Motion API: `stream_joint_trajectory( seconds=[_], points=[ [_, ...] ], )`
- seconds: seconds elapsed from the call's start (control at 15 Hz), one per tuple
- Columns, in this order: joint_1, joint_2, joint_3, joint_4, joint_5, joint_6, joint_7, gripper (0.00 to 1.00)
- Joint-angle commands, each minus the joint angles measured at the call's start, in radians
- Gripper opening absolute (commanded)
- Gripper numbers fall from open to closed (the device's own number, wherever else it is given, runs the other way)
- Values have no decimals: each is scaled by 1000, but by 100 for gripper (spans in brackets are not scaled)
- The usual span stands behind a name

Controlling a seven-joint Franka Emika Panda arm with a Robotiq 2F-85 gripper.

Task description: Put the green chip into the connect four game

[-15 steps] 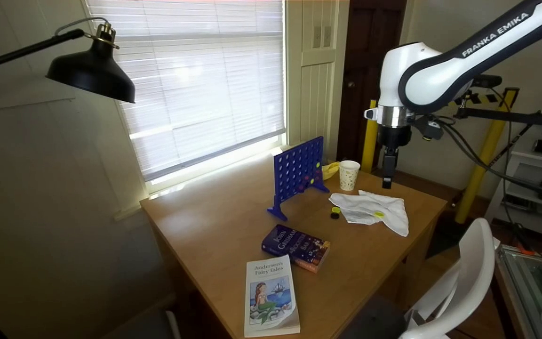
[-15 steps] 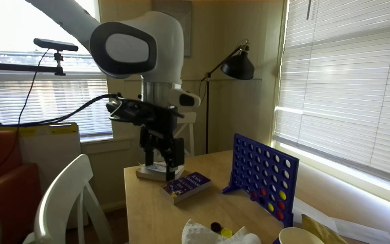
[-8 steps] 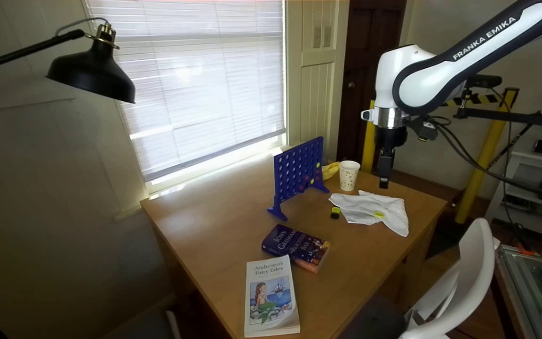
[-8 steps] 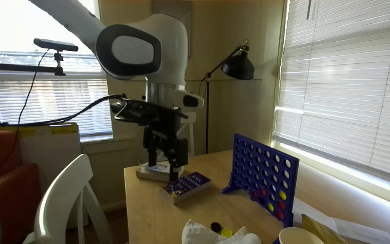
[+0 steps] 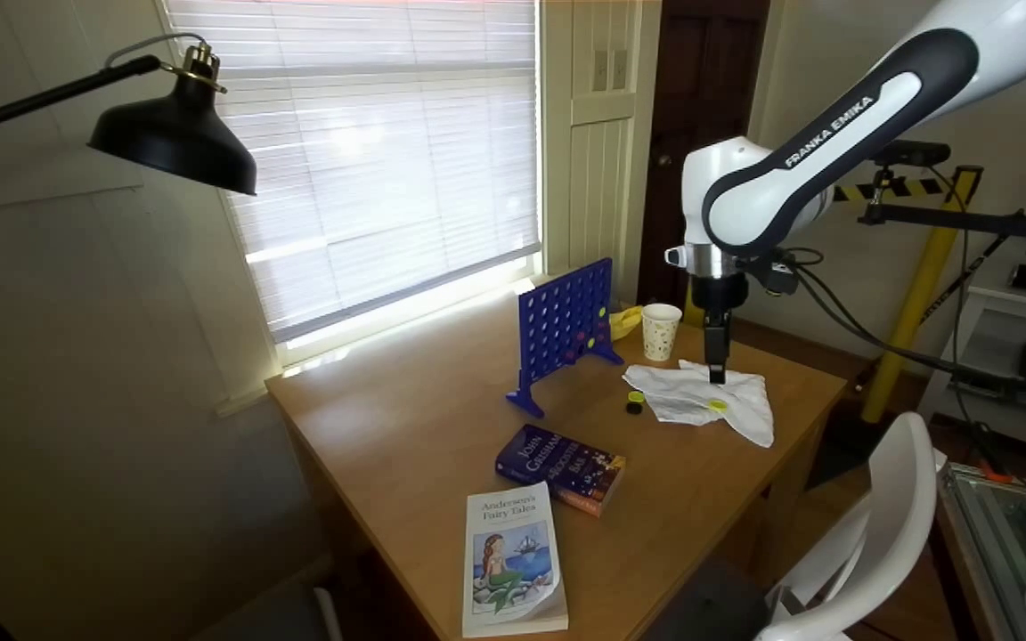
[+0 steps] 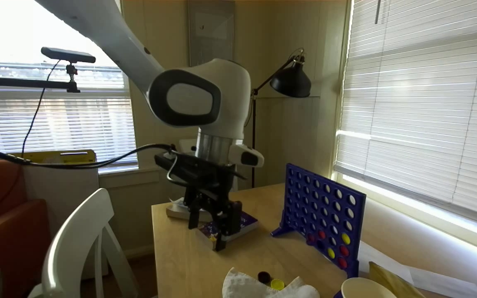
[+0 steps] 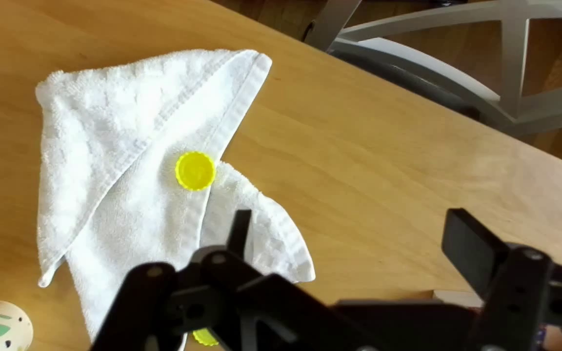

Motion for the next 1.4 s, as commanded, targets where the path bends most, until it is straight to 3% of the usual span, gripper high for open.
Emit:
stream_joint_trajectory(
  seconds=[0.0,0.47,0.73,1.33],
  points=[
    [-73,163,30,122,65,18,-124,100],
    [-207,334,89,231,73,119,-226,100],
    [-266,351,116,224,79,145,-267,100],
    [-245,355,94,205,7,152,-199,100]
  ],
)
